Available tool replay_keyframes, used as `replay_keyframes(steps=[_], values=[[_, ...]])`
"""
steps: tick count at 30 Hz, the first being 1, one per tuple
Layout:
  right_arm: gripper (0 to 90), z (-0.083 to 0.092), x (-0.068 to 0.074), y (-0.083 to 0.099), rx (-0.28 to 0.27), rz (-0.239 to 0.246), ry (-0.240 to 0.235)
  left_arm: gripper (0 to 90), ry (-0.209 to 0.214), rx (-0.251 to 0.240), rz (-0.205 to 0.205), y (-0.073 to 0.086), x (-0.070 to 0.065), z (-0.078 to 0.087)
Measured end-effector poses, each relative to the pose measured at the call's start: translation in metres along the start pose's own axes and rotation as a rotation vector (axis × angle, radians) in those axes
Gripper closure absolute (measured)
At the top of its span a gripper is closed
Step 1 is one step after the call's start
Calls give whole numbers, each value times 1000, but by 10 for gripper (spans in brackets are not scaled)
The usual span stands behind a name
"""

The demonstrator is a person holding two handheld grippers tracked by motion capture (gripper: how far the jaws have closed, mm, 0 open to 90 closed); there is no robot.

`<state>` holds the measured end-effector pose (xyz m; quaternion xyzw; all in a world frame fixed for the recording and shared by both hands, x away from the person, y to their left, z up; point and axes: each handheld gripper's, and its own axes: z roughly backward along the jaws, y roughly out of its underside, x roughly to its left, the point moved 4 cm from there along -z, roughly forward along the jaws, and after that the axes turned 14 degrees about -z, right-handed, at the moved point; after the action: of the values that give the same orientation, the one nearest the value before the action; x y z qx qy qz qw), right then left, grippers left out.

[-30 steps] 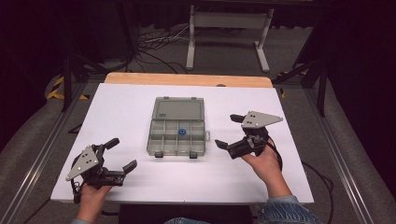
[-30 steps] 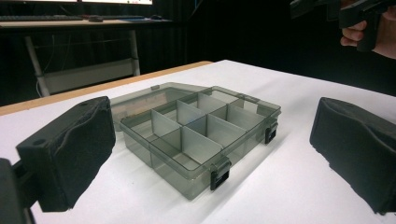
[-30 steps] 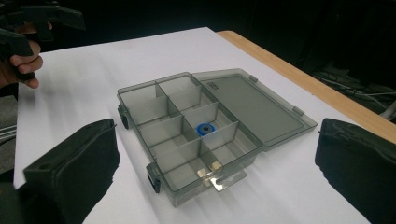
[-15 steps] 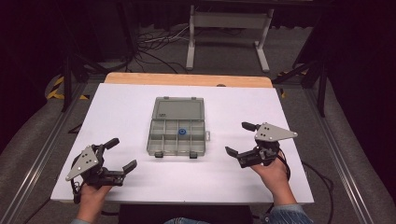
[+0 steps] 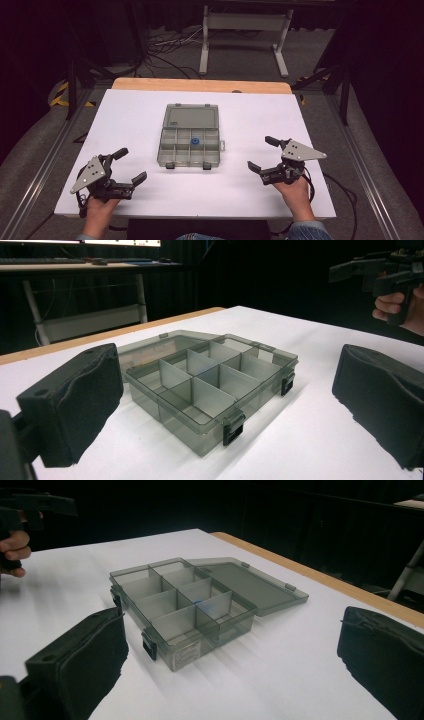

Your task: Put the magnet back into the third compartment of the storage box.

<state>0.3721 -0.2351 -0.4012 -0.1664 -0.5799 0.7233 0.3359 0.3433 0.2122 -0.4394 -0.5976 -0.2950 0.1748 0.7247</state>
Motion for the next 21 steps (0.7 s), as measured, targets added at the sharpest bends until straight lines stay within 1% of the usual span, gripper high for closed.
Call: replay_keyframes(steps=[2,4,5,10,12,14,15,16,18,19,21], values=[[0,0,-1,4,-5,7,12,5,0,-1,4,0,0,0],[0,2,-2,8,-23,10,27,5,0,1,2,0,0,0],[0,4,-2,10,-31,2,29,5,0,1,2,0,0,0],[0,7,-6,20,-61,-22,25,5,2,5,3,1,0,0],[0,7,-9,25,-62,-37,22,5,0,2,3,1,0,-1],[0,7,-10,27,-61,-42,21,5,-1,6,1,1,0,-1],[0,8,-13,33,-50,-53,24,5,0,10,-1,1,0,0],[0,8,-13,33,-50,-53,24,5,0,10,-2,1,0,0],[0,10,-14,38,-68,-64,18,5,-3,8,3,2,0,0],[0,11,-15,41,-78,-61,14,5,-3,8,3,2,0,0],[0,13,-16,43,-78,-56,18,5,-5,5,5,2,0,1]])
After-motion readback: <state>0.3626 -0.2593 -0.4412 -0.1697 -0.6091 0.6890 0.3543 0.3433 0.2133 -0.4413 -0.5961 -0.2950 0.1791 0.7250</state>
